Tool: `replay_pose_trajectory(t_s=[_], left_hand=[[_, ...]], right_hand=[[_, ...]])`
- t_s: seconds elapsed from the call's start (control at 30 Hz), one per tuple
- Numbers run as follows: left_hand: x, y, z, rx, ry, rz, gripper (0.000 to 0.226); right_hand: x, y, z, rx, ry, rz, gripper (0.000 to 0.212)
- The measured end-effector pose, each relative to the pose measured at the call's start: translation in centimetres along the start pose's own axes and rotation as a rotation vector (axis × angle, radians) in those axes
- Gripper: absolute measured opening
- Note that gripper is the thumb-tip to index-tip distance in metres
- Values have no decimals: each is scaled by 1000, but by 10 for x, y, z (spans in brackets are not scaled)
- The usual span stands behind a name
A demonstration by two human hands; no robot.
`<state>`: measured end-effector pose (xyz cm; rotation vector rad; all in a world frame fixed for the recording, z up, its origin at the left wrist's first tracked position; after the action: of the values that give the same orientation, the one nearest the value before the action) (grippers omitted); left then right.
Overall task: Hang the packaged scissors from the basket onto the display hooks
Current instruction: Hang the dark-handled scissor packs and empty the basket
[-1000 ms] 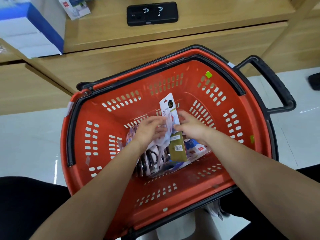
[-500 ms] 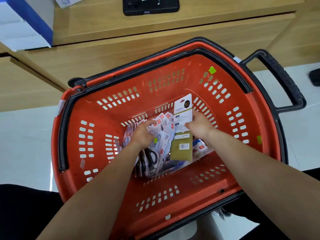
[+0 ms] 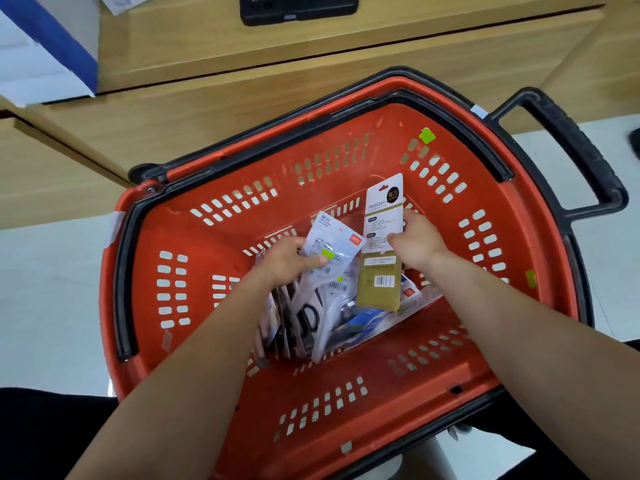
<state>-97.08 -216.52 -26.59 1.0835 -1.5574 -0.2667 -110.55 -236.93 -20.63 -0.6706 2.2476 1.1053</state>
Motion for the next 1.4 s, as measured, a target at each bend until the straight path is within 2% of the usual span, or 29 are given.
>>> replay_pose_trajectory(t_s=[0.1,0.2,0.3,0.43,0.6,0.7,0.77,0.97,1.07,1.2,1.3,1.4], left_hand=[[-2,6,25,-57,-125,-66,24],[-10,11,49,-96,-30,-108,15],[-18,11,59,-19,123,-132,17],[-20,5,66,-18,215,-159,17],[-20,4,69,32,257,-194,48],[-14,10,59,7,225,-138,36],[-7,16,48,69,229,-79,30],[29,69,14,301,354,78,43],[61,113,8,386,532,175,36],[108,160,8,372,638,343,28],[127,179,9,355,648,385,28],[137,190,9,342,620,387,25]], right_hand=[[3,0,-2,5,3,-1,38],[8,2,-3,-7,38,-8,39],[14,5,-4,-34,93,-1,40],[18,2,-5,-38,59,4,40],[21,0,-5,-45,6,4,40],[20,3,-7,-48,-28,10,38],[16,7,-9,-39,-59,5,36],[-28,39,-18,-18,-122,-161,25],[-58,72,-19,-55,-233,-272,22],[-80,111,-16,-83,-492,-326,22],[-82,123,-13,-131,-726,-231,22],[-82,128,-16,-212,-989,-96,42]])
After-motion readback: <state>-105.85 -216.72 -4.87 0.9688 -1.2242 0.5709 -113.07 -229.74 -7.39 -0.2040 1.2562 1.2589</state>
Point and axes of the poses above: each hand's wrist, its own y-axis away from the middle knuckle, its own z-axis out of the palm, x = y × z, the point moved 1 cm from there along -y, towards the middle knuckle, and after that the axes turned 3 degrees about -z, right-handed, at the moved point
